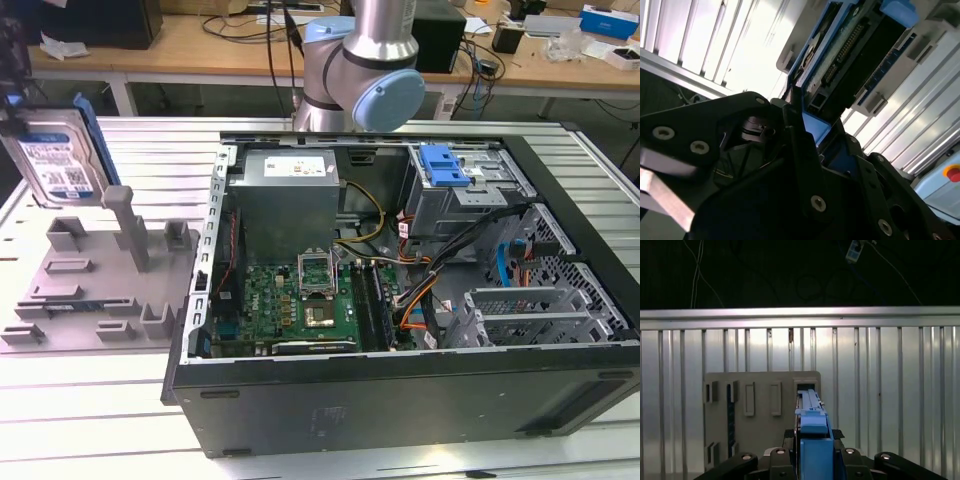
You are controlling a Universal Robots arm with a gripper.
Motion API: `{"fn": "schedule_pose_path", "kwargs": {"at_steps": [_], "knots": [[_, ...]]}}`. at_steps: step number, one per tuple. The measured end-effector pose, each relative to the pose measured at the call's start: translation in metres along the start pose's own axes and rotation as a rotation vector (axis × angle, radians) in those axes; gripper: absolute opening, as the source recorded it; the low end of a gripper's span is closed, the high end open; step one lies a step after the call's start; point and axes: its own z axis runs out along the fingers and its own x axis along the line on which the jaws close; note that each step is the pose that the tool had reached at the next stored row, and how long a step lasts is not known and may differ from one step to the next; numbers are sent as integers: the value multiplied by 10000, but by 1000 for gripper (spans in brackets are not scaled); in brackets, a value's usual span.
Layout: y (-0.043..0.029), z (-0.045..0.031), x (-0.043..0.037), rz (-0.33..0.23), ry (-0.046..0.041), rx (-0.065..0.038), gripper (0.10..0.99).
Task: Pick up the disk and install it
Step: 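Pick up the disk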
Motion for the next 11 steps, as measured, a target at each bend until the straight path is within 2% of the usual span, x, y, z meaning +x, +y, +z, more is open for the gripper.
{"fn": "schedule_pose_path", "kwargs": {"at_steps": [3, 5, 6, 11], "knots": [[3, -142, 2, 0, 0, 0, 365], [5, -265, 3, 0, 1, -1, 365], [7, -364, 4, 0, 0, 0, 365], [11, -598, 6, 0, 0, 0, 365]]}}
